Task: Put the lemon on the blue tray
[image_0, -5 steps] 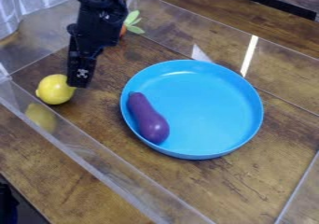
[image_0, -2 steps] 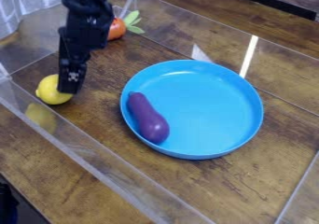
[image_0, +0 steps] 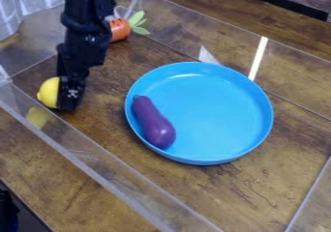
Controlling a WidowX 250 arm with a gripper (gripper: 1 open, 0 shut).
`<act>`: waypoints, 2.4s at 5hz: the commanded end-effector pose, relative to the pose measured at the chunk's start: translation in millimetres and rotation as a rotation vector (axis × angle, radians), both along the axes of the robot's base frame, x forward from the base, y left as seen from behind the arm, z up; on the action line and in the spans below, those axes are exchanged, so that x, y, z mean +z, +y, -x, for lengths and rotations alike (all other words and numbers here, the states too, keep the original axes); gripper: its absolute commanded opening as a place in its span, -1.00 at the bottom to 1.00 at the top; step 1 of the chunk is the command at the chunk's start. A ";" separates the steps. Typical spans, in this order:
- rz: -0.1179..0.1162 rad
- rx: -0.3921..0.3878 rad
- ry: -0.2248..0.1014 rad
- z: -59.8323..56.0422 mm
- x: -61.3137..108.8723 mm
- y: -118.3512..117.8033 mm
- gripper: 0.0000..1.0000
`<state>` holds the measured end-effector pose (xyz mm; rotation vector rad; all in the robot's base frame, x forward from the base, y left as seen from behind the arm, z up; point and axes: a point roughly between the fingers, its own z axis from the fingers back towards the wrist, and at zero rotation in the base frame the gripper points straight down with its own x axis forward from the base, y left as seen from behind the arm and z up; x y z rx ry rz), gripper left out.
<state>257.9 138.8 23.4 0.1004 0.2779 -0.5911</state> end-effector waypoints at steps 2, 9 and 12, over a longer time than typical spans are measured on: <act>-0.022 0.019 -0.036 -4.8 8.2 9.8 -1.00; -0.058 0.004 -0.036 -12.4 20.4 7.8 -1.00; -0.062 0.013 -0.036 -13.9 29.9 5.4 -1.00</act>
